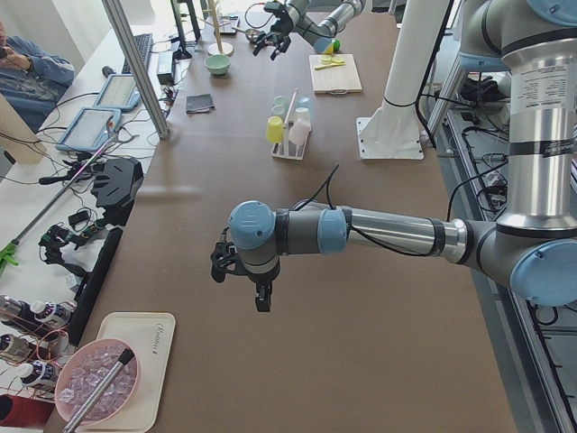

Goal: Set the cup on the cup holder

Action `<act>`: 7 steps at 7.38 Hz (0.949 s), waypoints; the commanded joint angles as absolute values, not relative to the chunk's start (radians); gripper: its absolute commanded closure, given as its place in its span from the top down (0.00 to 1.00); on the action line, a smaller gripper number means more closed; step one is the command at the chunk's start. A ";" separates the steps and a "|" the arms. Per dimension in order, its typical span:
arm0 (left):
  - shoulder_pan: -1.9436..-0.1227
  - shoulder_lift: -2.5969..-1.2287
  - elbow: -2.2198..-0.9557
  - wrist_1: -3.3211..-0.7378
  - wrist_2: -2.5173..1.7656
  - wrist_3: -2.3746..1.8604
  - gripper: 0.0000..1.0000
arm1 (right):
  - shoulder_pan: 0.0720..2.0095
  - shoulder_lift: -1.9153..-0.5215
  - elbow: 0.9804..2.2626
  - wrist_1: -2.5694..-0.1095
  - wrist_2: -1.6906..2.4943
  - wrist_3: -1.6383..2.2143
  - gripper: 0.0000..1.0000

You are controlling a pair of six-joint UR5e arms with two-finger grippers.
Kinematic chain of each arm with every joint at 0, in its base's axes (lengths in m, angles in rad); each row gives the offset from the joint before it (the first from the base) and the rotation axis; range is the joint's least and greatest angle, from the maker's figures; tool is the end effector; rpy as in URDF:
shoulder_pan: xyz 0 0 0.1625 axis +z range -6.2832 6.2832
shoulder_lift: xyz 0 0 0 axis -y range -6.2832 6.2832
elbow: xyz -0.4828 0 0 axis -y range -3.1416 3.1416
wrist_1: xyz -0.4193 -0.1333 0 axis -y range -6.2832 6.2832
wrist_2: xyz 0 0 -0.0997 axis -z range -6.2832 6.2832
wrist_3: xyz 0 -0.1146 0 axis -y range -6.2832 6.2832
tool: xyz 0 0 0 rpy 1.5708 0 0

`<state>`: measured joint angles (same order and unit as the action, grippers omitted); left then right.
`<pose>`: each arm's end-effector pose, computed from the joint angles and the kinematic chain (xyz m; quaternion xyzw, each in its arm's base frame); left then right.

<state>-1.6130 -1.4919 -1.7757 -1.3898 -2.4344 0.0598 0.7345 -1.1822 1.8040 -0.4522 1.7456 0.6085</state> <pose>-0.0661 -0.4710 0.6709 -0.0036 0.4191 -0.0035 0.9079 -0.3828 -0.4984 0.2477 0.5341 -0.5457 -0.1393 0.6305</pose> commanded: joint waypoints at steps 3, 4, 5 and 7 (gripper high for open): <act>-1.612 -1.491 -1.775 -1.390 -2.434 0.060 0.98 | 0.903 -1.193 2.024 -1.303 1.899 0.621 1.00; -1.612 -1.491 -1.775 -1.390 -2.434 0.060 0.98 | 0.937 -1.193 2.023 -1.441 1.899 0.621 1.00; -1.612 -1.490 -1.775 -1.390 -2.434 0.060 0.98 | 0.962 -1.219 2.010 -1.548 1.904 0.629 1.00; -1.612 -1.489 -1.772 -1.390 -2.433 0.060 0.98 | 1.037 -1.320 1.932 -1.589 2.045 0.661 1.00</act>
